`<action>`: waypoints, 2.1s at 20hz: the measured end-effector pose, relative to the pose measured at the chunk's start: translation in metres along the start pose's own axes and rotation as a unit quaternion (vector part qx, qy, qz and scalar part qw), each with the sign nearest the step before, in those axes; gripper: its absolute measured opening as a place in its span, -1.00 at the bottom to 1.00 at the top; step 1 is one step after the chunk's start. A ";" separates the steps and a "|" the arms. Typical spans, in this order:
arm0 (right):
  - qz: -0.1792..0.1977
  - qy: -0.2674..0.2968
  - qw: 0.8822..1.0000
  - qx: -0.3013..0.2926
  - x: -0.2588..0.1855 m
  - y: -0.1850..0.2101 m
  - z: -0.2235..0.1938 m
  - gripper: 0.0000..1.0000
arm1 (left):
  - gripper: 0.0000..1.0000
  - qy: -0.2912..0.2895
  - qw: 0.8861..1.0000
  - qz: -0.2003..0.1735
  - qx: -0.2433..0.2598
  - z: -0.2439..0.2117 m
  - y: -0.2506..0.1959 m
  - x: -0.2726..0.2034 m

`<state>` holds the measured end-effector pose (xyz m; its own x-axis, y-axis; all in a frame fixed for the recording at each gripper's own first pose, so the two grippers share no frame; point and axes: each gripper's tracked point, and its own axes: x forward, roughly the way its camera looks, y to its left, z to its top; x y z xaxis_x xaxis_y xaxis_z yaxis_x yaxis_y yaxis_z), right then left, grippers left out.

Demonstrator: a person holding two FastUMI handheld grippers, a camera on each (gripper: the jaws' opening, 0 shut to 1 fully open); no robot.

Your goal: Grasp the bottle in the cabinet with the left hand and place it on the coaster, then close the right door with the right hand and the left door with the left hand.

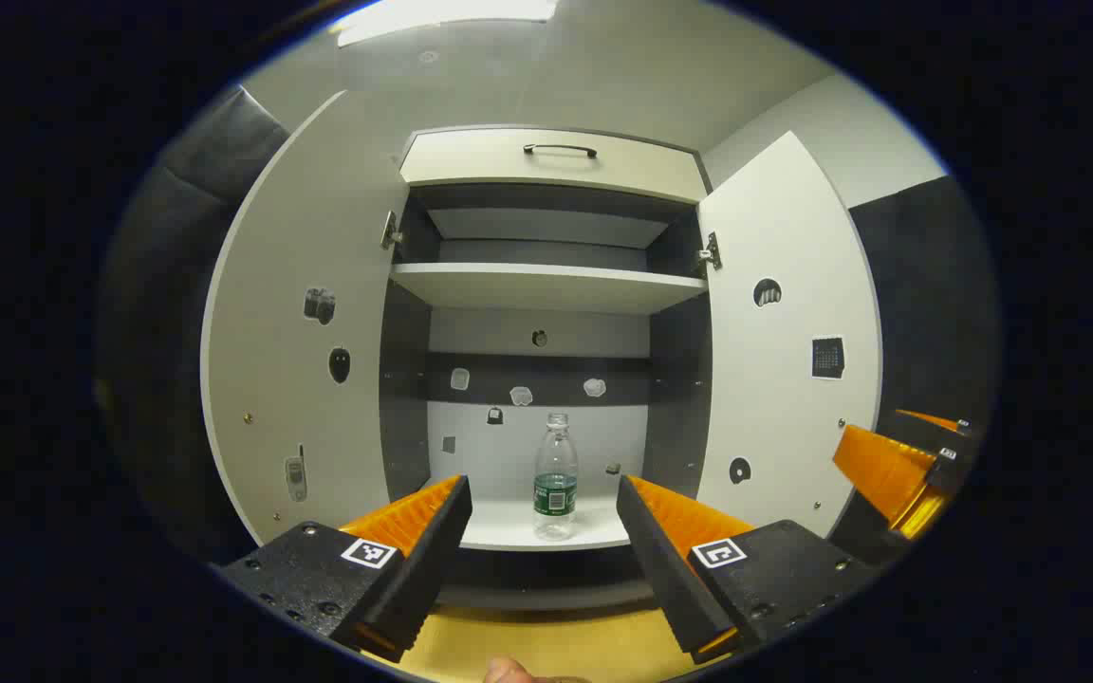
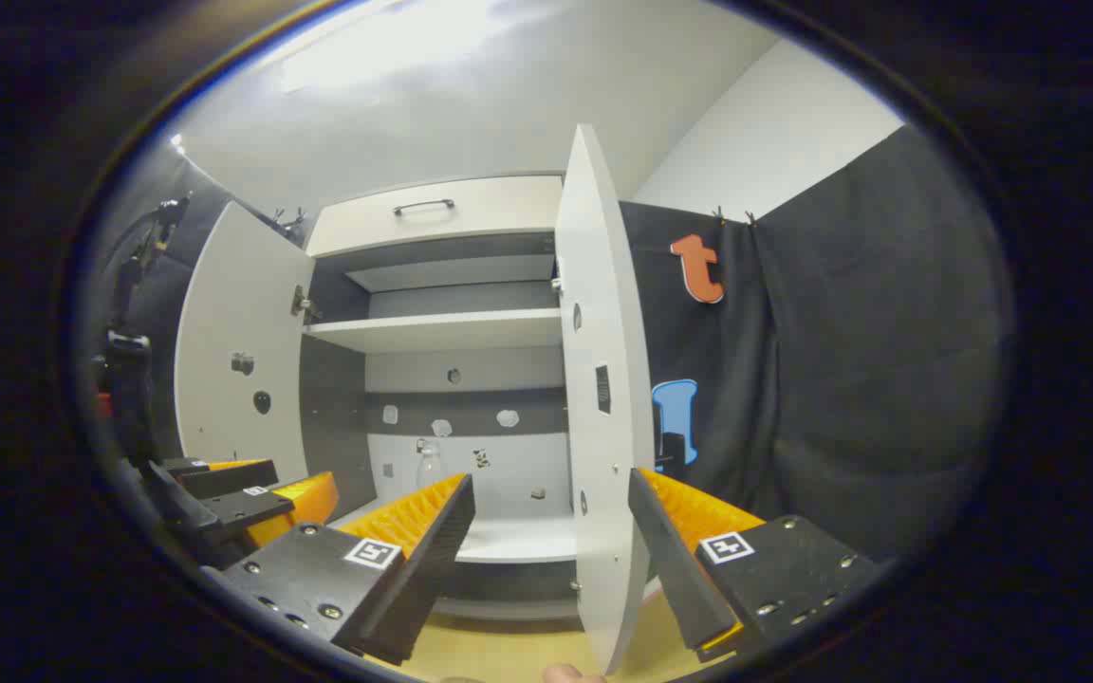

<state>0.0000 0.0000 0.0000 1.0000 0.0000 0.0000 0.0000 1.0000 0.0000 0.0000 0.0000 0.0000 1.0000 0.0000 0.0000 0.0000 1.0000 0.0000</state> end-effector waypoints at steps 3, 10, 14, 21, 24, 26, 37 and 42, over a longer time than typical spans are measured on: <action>0.004 0.015 1.000 -0.007 0.003 -0.001 -0.007 0.97 | 0.94 0.001 1.000 0.000 0.002 0.002 -0.004 0.000; 0.006 0.016 1.000 -0.023 0.008 -0.001 -0.007 0.93 | 0.94 0.000 1.000 -0.001 0.005 0.006 -0.004 -0.002; 0.007 0.009 1.000 -0.014 0.020 -0.001 -0.001 0.93 | 0.94 -0.004 1.000 0.003 0.003 0.009 0.001 -0.002; 0.002 0.008 1.000 -0.020 0.021 -0.005 -0.002 0.93 | 0.94 0.000 1.000 -0.002 -0.005 0.006 0.000 0.000; -0.001 0.008 1.000 -0.023 0.021 -0.009 -0.001 0.93 | 0.90 0.009 1.000 -0.014 -0.014 0.001 -0.006 0.006; -0.006 0.009 1.000 -0.023 0.020 -0.014 -0.002 0.93 | 0.94 0.013 1.000 -0.018 -0.014 -0.001 -0.011 0.010; -0.055 -0.010 0.997 -0.045 0.006 -0.053 0.006 0.98 | 0.94 0.028 0.998 -0.051 -0.008 -0.015 -0.020 0.071; -0.091 -0.014 0.994 -0.057 0.000 -0.079 0.008 0.93 | 0.94 0.035 0.999 -0.040 0.005 -0.025 -0.011 0.129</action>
<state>-0.0001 -0.0792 0.0080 0.9830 -0.1796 0.0391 0.1829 0.9768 -0.1116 0.1287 -0.0112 -0.0251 0.9945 -0.0789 -0.0693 0.0796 0.9968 0.0076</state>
